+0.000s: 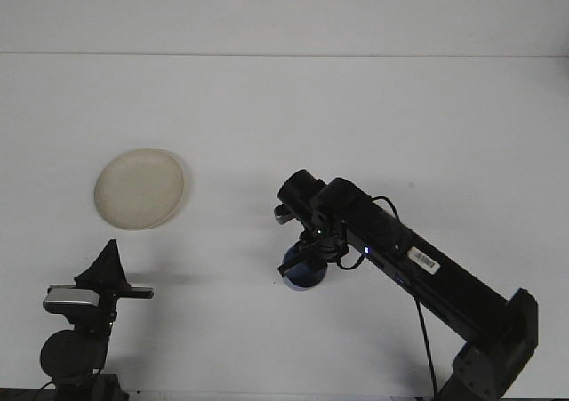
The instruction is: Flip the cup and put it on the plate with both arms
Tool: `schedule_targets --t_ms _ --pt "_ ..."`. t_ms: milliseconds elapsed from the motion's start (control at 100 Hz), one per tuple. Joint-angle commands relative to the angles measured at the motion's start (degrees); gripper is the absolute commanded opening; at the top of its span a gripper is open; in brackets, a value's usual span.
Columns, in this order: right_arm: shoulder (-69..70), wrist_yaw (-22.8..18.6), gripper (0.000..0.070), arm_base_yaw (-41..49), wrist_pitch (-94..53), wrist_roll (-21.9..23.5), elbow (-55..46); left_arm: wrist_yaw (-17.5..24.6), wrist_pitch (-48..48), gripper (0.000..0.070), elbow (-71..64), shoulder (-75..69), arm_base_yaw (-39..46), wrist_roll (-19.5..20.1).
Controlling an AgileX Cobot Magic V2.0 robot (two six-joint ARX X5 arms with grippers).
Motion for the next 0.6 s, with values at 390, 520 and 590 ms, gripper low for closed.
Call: schedule_targets --t_ms 390,520,590 --pt "7.1 0.0 0.0001 1.4 -0.8 -1.8 1.5 -0.1 0.7 0.0013 -1.2 -0.1 0.0 -0.1" --pt "7.5 0.0 0.0002 1.4 -0.7 -1.8 1.5 -0.1 0.7 0.0013 -1.2 -0.1 -0.1 -0.1" --pt "7.5 0.0 0.0004 1.4 -0.2 -1.9 1.5 -0.1 0.7 0.0013 -1.2 -0.1 0.0 -0.1"
